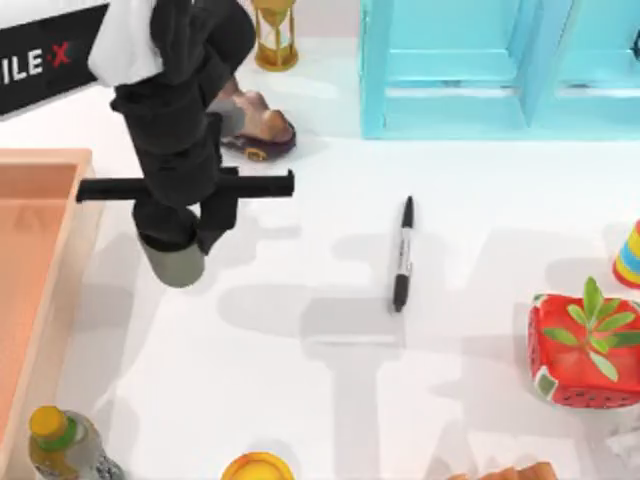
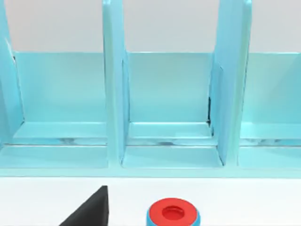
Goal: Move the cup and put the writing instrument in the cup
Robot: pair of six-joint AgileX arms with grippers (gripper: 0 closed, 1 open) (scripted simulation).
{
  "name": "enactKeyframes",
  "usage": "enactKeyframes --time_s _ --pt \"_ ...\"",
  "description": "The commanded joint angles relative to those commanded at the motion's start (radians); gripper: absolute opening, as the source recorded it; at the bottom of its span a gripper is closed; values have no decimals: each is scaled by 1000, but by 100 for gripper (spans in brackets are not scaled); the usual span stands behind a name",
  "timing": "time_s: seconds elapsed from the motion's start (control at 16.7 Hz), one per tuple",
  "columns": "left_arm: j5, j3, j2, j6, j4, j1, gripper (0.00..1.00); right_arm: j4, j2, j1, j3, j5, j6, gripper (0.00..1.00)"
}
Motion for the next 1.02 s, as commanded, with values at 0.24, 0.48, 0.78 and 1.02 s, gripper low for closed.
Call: enactKeyframes --time_s 0.24,0.48,0.78,1.02 --pt "0 -88 22 7 112 7 0 0 0 0 0 0 0 100" --pt "0 -104 26 7 129 9 0 0 0 0 0 0 0 100" --pt "0 -104 26 7 129 9 30 0 0 0 0 0 0 100" --pt "0 -104 26 7 129 9 60 0 0 0 0 0 0 100"
